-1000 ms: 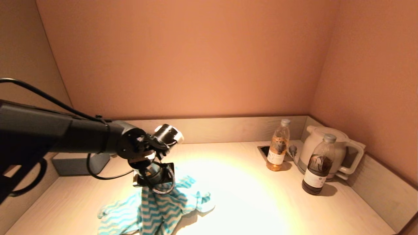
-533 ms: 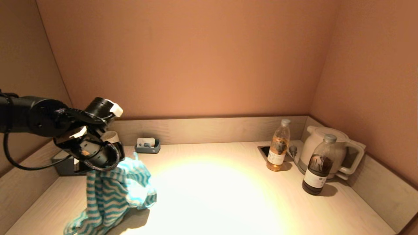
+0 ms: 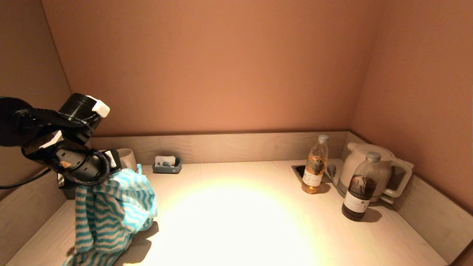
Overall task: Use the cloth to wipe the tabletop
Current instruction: Sweep the stains on the table, then place the tablecloth
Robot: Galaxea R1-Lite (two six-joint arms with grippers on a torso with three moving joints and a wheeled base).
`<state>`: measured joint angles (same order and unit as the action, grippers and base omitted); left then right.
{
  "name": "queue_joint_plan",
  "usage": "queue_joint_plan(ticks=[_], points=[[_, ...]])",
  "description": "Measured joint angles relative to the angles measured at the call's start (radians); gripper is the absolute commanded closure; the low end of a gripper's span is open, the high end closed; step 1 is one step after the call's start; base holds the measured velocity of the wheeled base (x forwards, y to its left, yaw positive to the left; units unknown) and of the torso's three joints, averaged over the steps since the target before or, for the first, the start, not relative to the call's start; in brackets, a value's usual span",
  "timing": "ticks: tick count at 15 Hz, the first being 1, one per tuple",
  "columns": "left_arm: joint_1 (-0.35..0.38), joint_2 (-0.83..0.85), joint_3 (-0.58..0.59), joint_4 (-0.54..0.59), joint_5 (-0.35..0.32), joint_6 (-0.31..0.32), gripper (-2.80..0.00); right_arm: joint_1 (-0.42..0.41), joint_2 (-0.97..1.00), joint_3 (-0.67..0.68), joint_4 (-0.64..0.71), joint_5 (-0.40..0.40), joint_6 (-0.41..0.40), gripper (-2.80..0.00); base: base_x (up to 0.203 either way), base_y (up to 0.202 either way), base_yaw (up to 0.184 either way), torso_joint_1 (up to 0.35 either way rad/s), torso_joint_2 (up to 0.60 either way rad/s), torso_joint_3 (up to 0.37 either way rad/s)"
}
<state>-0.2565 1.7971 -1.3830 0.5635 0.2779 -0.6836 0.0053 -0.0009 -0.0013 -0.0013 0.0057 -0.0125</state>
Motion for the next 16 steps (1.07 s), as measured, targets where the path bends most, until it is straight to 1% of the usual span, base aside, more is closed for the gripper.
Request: queue_joint_plan(ticks=[1,3,6,9,11,12,16], points=[[0.011,-0.016,0.004,0.002,0.001,0.006,0.0,0.0,0.0,0.0,0.0,0.0,0.0,0.0,0.0,0.0,0.0,0.0,0.0,0.0],[0.06,-0.059,0.021,0.002,0.001,0.049,0.0,0.0,0.0,0.0,0.0,0.0,0.0,0.0,0.0,0.0,0.0,0.0,0.0,0.0],[0.155,-0.134,0.078,-0.003,-0.004,0.148,0.0,0.0,0.0,0.0,0.0,0.0,-0.001,0.0,0.0,0.0,0.0,0.0,0.0,0.0],[0.234,-0.209,0.149,-0.01,-0.064,0.262,0.0,0.0,0.0,0.0,0.0,0.0,-0.001,0.0,0.0,0.0,0.0,0.0,0.0,0.0],[0.275,-0.242,0.181,-0.032,-0.076,0.329,0.0,0.0,0.0,0.0,0.0,0.0,0.0,0.0,0.0,0.0,0.0,0.0,0.0,0.0],[0.294,-0.25,0.196,-0.058,-0.079,0.351,0.0,0.0,0.0,0.0,0.0,0.0,0.0,0.0,0.0,0.0,0.0,0.0,0.0,0.0],[0.39,-0.255,0.3,-0.267,-0.095,0.478,0.0,0.0,0.0,0.0,0.0,0.0,0.0,0.0,0.0,0.0,0.0,0.0,0.0,0.0]])
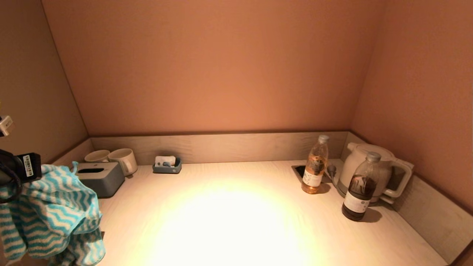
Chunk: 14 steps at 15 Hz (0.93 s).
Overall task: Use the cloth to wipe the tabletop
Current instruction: Place the tablecloth
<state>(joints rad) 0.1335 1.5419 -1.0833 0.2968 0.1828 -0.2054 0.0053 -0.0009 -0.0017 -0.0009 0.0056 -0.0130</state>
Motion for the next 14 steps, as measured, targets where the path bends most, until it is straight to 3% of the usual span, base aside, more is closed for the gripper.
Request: queue_joint_plan(ticks=[3,10,14], points=[[0.07,0.005,0.106,-0.177,-0.054,0.105,0.0,0.0,0.0,0.0,0.0,0.0,0.0,0.0,0.0,0.0,0.0,0.0,0.0,0.0],[0.241,0.038,0.255,-0.336,-0.186,0.241,0.0,0.0,0.0,0.0,0.0,0.0,0.0,0.0,0.0,0.0,0.0,0.0,0.0,0.0],[0.321,0.081,0.358,-0.502,-0.265,0.31,0.0,0.0,0.0,0.0,-0.001,0.001,0.001,0.0,0.0,0.0,0.0,0.0,0.0,0.0]])
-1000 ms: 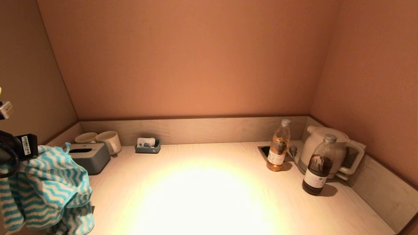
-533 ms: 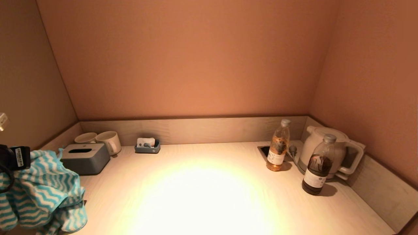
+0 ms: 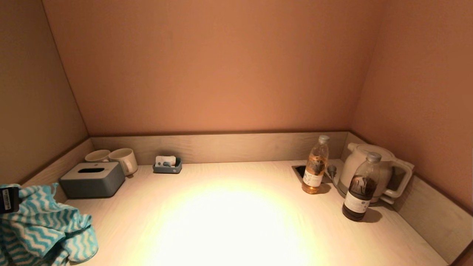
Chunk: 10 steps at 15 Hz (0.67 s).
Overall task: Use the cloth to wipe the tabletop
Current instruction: Place the tablecloth
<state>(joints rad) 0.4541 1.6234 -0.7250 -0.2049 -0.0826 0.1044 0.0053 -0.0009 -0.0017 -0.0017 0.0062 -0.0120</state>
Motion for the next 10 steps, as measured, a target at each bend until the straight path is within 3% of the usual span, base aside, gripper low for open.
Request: queue_joint_plan(ticks=[5,10], points=[[0.017,0.083,0.131,-0.273,-0.034,0.022,0.0,0.0,0.0,0.0,0.0,0.0,-0.001,0.0,0.0,0.0,0.0,0.0,0.0,0.0],[0.017,0.11,0.163,-0.281,-0.053,0.025,0.0,0.0,0.0,0.0,0.0,-0.001,-0.001,0.0,0.0,0.0,0.0,0.0,0.0,0.0]])
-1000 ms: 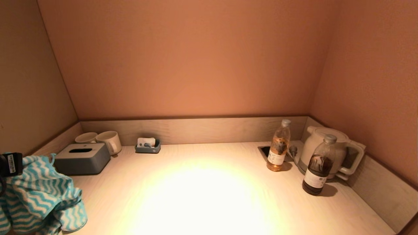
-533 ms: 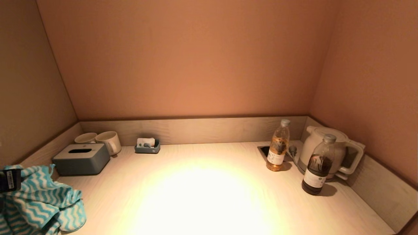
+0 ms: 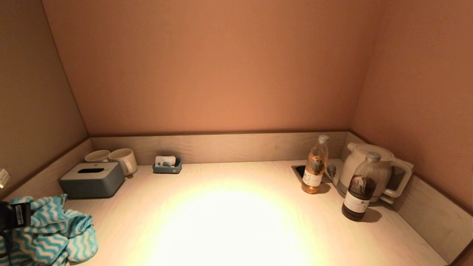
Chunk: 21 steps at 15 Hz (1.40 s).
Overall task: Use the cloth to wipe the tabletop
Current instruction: Place the tablecloth
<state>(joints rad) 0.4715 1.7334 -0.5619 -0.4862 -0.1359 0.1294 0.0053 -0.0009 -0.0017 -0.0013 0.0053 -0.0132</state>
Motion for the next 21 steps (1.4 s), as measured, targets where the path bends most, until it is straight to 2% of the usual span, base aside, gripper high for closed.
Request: queue_joint_plan(ticks=[7,11,12,21], points=[[0.0,0.056,0.001,-0.074,-0.02,0.02,0.0,0.0,0.0,0.0,0.0,0.0,0.0,0.0,0.0,0.0,0.0,0.0,0.0,0.0],[-0.001,0.091,-0.003,-0.079,-0.019,0.022,0.0,0.0,0.0,0.0,0.0,0.0,0.0,0.0,0.0,0.0,0.0,0.0,0.0,0.0],[-0.001,0.097,-0.005,-0.08,-0.02,0.022,-2.8,0.0,0.0,0.0,0.0,0.0,-0.001,0.0,0.0,0.0,0.0,0.0,0.0,0.0],[-0.002,0.062,-0.012,-0.078,-0.035,0.018,-2.8,0.0,0.0,0.0,0.0,0.0,0.0,0.0,0.0,0.0,0.0,0.0,0.0,0.0]])
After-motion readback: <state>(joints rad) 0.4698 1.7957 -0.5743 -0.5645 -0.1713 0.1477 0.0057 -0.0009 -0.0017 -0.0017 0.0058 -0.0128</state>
